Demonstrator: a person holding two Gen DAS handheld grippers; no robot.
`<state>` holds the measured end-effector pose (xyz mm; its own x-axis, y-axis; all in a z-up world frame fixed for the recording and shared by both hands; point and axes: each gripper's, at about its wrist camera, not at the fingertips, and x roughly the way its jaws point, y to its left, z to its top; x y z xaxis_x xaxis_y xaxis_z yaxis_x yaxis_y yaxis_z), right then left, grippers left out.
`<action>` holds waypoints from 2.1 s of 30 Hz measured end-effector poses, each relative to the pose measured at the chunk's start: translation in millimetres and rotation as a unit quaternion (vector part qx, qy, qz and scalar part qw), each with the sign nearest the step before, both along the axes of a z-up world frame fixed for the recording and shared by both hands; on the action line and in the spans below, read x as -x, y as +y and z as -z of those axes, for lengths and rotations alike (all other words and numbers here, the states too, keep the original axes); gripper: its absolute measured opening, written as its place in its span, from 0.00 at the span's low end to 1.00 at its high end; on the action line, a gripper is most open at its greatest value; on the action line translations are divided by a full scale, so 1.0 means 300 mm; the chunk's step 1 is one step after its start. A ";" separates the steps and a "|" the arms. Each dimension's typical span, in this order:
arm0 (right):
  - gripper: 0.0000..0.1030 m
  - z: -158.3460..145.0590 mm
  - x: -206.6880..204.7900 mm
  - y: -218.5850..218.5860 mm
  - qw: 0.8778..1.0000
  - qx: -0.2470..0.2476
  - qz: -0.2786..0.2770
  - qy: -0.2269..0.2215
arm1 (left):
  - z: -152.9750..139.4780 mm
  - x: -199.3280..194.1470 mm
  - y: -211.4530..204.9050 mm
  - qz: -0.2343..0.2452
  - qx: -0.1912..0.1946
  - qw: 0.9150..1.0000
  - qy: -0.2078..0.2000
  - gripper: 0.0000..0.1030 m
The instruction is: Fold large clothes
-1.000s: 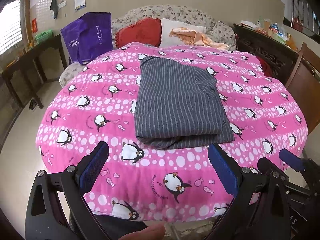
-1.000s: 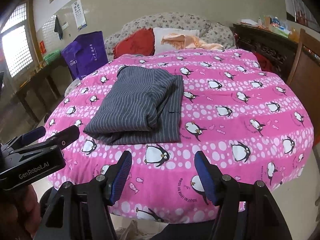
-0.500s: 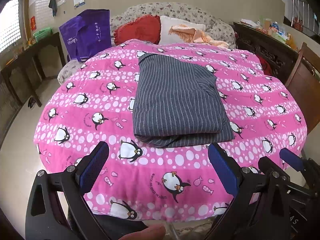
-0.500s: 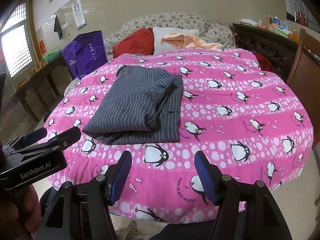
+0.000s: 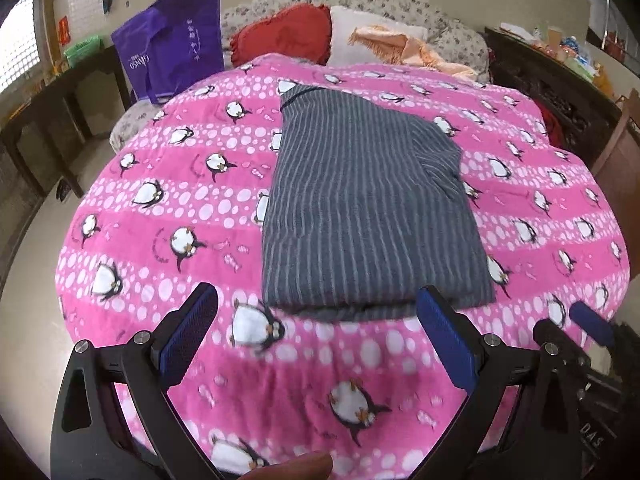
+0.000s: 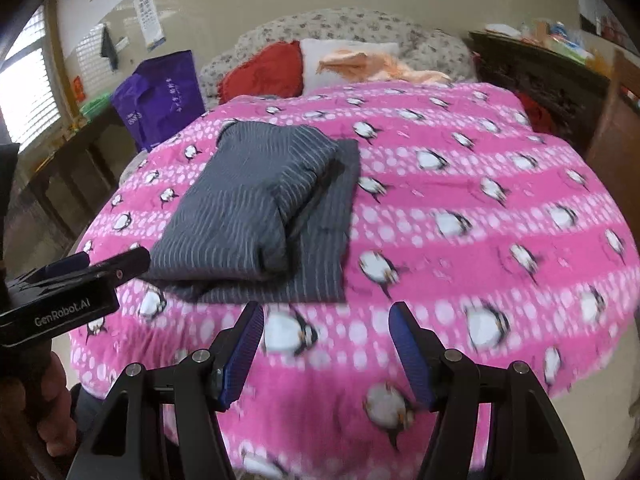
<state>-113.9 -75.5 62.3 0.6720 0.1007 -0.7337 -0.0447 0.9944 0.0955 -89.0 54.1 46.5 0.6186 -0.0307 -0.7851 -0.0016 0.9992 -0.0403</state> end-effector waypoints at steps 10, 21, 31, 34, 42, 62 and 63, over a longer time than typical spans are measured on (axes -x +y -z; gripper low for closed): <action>0.48 -0.012 -0.452 0.052 0.990 -0.044 -0.108 -0.080 | 0.013 -0.577 0.058 -0.005 0.065 0.998 0.026 0.97; 0.48 0.118 -0.871 0.068 0.998 0.015 -0.067 -0.010 | 0.258 -0.803 -0.002 -0.064 0.066 0.993 0.071 0.97; 0.60 0.242 -0.918 0.004 0.998 -0.004 -0.064 0.017 | 0.250 -0.828 0.022 -0.078 0.093 0.989 0.081 0.97; 0.57 0.166 -0.858 0.006 0.998 -0.004 -0.064 0.006 | 0.184 -0.918 0.002 -0.053 0.060 0.994 0.069 0.97; 0.57 0.020 -0.561 0.106 0.994 0.008 -0.112 -0.011 | 0.326 -1.043 -0.002 -0.039 0.062 0.988 0.138 1.00; 0.67 0.008 -0.327 -0.032 0.998 -0.022 -0.056 0.034 | 0.114 -0.280 0.110 0.033 0.067 0.992 0.103 0.99; 0.67 -0.012 -0.294 -0.042 0.997 -0.027 -0.061 0.039 | 0.116 -0.235 0.088 0.037 0.069 0.991 0.112 0.99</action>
